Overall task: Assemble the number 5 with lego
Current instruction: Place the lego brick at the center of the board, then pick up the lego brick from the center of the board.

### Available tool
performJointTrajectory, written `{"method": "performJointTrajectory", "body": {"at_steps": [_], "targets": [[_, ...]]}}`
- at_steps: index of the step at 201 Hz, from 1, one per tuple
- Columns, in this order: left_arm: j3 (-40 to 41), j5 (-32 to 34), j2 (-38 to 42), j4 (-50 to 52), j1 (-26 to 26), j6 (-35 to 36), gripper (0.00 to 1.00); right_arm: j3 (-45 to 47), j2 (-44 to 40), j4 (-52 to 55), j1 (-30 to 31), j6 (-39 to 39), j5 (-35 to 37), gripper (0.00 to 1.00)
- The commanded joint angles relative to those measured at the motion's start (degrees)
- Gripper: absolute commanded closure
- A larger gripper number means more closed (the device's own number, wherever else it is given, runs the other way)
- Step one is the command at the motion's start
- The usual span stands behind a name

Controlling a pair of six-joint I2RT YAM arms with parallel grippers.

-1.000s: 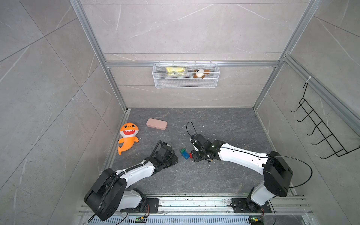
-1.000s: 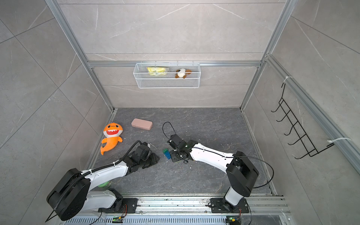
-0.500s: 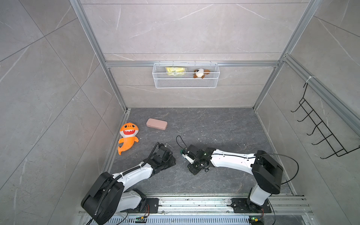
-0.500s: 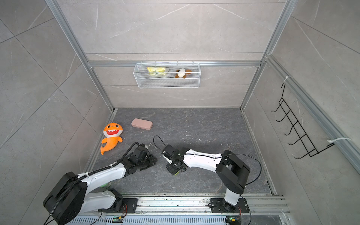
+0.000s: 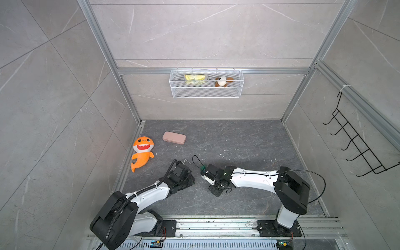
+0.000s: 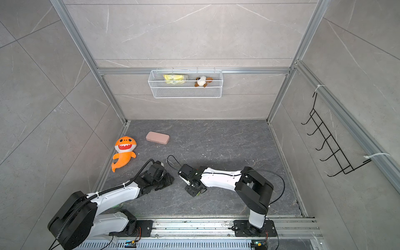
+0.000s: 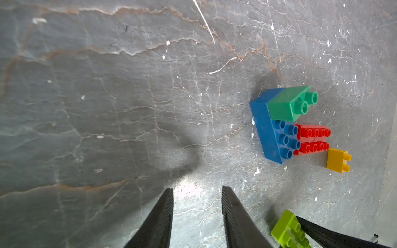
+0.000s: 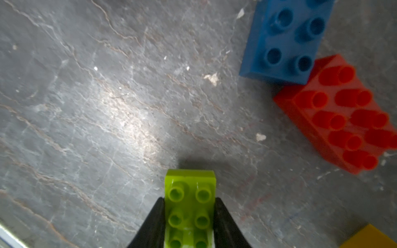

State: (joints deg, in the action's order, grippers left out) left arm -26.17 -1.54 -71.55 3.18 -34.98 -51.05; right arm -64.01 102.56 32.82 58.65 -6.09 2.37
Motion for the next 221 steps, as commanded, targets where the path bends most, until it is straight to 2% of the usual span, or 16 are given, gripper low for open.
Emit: {"method": "performJointTrajectory", "body": {"at_steps": [1,41,76,128,176,221], "targets": [[0.0,0.6,1.0,-0.7,0.3,-0.2,0.58,-0.1,1.0,1.8,0.4,0.9,2.5,0.59],[0.1,0.1,0.8,-0.9,0.2,-0.3,0.58,0.0,-0.2,2.8,0.4,0.3,4.1,0.53],[0.0,-0.7,1.6,0.2,0.1,0.3,0.58,0.1,-5.3,6.0,-1.4,-6.0,7.6,0.54],[0.1,-3.8,2.0,-0.2,-1.8,2.4,0.57,2.2,-12.4,9.8,-10.8,-15.2,8.8,0.54],[-1.4,-3.9,0.4,-1.5,-7.1,3.4,0.55,2.7,-9.6,9.8,-19.4,-18.7,8.8,0.54],[-4.8,-3.4,-4.4,-2.0,-12.5,4.5,0.52,1.7,-4.3,7.0,-22.8,-18.2,6.2,0.57]]}}
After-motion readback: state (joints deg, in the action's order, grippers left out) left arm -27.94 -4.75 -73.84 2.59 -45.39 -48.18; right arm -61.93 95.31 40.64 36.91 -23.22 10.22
